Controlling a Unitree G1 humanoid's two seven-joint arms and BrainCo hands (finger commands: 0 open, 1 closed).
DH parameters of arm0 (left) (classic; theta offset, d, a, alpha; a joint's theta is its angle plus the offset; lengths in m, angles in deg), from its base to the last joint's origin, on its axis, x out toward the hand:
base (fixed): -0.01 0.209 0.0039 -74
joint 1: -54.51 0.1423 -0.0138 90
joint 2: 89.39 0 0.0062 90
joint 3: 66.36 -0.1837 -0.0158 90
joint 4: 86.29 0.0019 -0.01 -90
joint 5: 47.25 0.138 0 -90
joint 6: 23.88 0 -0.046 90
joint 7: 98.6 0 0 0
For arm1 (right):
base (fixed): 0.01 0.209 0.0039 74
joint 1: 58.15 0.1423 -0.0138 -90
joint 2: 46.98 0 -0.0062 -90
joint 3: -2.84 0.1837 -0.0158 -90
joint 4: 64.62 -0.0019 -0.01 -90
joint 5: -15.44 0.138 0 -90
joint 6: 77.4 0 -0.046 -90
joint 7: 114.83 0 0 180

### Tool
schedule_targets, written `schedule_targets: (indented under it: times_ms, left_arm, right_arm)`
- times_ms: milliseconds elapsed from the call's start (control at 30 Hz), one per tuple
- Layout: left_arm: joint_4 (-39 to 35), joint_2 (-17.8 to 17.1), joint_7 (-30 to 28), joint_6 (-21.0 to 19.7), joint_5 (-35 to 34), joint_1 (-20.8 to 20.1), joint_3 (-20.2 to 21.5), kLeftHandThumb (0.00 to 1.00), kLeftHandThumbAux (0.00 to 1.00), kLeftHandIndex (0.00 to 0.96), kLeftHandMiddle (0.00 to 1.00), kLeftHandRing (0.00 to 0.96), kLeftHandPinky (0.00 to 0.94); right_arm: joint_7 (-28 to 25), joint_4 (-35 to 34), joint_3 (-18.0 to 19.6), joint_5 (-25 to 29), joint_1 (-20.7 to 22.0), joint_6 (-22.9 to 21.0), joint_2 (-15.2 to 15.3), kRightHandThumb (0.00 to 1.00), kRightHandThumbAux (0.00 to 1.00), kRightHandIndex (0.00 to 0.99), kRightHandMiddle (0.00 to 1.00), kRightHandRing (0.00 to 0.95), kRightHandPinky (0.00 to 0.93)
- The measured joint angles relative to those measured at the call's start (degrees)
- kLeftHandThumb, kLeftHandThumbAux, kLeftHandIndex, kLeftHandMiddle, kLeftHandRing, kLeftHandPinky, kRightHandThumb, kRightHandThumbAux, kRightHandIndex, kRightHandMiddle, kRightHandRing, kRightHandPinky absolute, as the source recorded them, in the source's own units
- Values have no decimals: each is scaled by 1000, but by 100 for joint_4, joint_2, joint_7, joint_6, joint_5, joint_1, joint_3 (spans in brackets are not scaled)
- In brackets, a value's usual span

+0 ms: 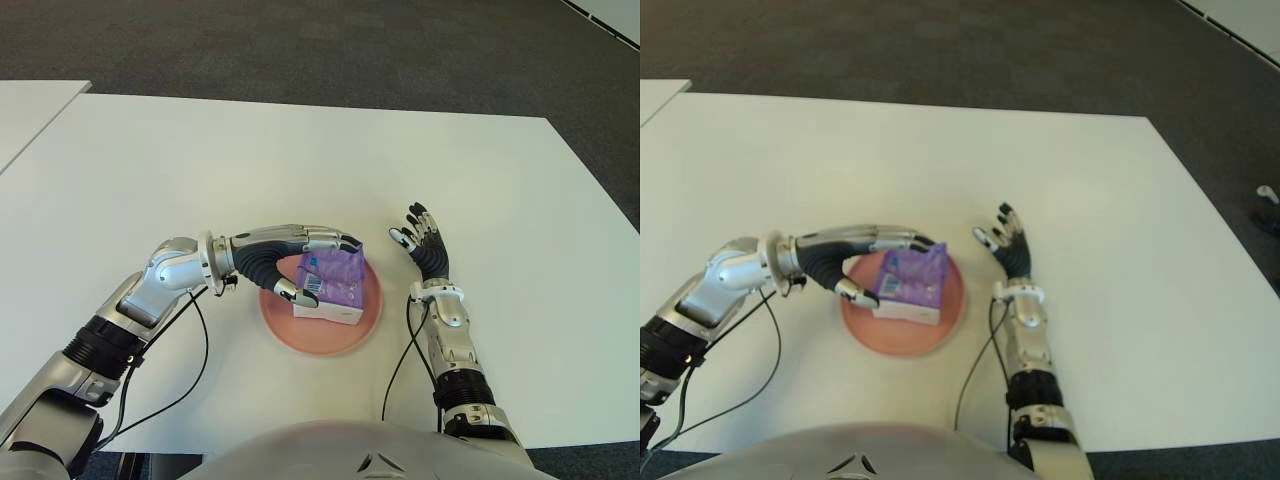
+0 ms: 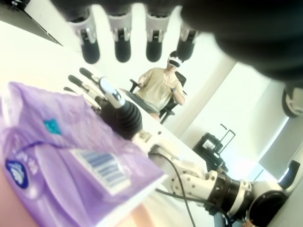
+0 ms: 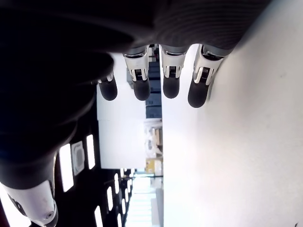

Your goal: Put the tissue paper into the plate.

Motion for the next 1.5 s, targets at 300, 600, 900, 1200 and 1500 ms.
schedule_targets:
  times_ms: [300,600,900,1200,1500]
  left_arm:
    - [151,379,-99,-1069,-1307,-133,851,127,347,0,0,0,0]
    - [1470,1614,1106,-1403,-1784,-962,2078,9,443,0,0,0,0]
    - [3179,2054,2260,-1153,-1213,-1502,2641,0,541,0,0,0,0]
    - [5069,2026,3126,-554,-421,-1772,2768,0,555,0,0,0,0]
    - [5638,2222,3511,-276,-34,-1613,2759,0,511,0,0,0,0]
  right_arm:
    - [-1,94,33,14,65,53,-20,76,670,7,17,0,13]
    - [-1,118,48,22,78,74,-56,78,658,14,22,2,23]
    - [-38,96,50,31,97,99,-98,80,648,20,26,5,26]
    - [-44,112,60,39,88,112,-107,77,656,16,23,1,15]
    - [-39,92,91,60,55,115,-109,69,645,24,32,8,32]
